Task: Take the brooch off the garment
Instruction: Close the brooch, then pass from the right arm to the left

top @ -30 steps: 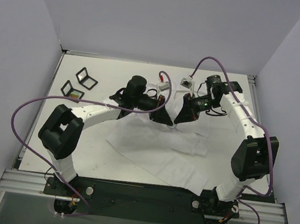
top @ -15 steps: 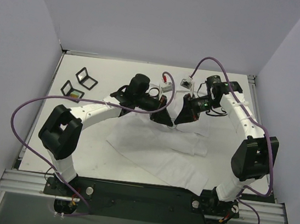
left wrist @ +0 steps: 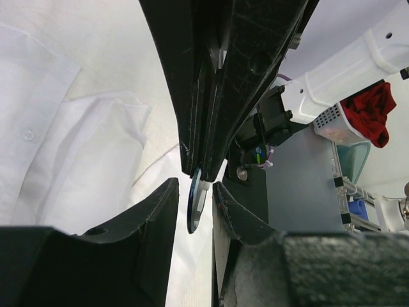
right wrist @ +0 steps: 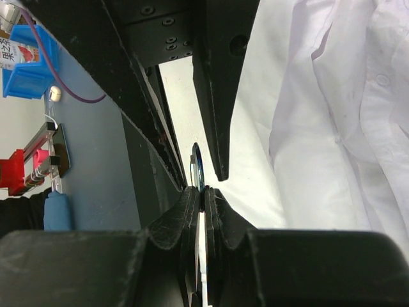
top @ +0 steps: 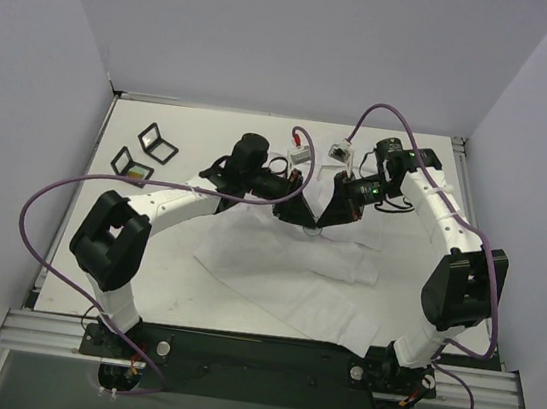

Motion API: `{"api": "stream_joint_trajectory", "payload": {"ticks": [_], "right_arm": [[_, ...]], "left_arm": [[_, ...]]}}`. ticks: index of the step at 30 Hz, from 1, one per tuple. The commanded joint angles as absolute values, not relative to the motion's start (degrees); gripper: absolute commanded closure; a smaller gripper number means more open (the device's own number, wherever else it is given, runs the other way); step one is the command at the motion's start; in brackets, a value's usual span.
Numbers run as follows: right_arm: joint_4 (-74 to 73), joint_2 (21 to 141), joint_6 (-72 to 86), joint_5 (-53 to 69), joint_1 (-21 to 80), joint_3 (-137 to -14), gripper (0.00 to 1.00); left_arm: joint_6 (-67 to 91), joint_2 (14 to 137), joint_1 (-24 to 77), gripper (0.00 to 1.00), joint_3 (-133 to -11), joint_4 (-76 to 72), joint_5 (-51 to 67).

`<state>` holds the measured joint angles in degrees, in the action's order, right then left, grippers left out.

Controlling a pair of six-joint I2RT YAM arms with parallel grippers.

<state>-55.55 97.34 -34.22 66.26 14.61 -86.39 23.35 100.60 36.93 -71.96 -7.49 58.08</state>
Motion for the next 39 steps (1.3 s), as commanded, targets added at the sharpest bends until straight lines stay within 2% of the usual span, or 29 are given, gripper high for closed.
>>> {"api": "stream_joint_trajectory", "payload": {"ticks": [1, 9, 13, 15, 20, 31, 39], "right_arm": [[-57.4, 95.9, -34.8, 68.9, 14.9, -87.5, 1.0], [-57.6, 96.0, -34.8, 69.1, 15.0, -87.6, 1.0], [-57.5, 95.9, -34.7, 69.0, 15.1, -87.8, 1.0], [-57.5, 95.8, -34.7, 68.9, 15.2, -87.8, 1.0], [-57.6, 95.9, -34.5, 68.7, 15.1, -88.0, 1.0], [-57.5, 95.6, -34.6, 69.1, 14.6, -88.0, 1.0], [-57.6, 95.8, -34.7, 69.2, 14.7, -87.8, 1.0]], "left_arm": [[27.7, 98.5, 35.6, 0.62, -71.1, -16.3, 60.6], [30.4, 98.5, 34.6, 0.63, -70.4, -19.5, 60.9], [30.1, 98.7, 34.7, 0.75, -70.5, -19.4, 61.2], [30.0, 98.8, 34.9, 0.77, -70.6, -19.2, 61.5], [29.1, 98.9, 35.2, 0.74, -71.0, -18.1, 62.4], [25.0, 99.0, 36.0, 0.73, -72.0, -13.2, 61.5], [25.9, 99.0, 36.0, 0.82, -71.8, -14.6, 61.3]]}}
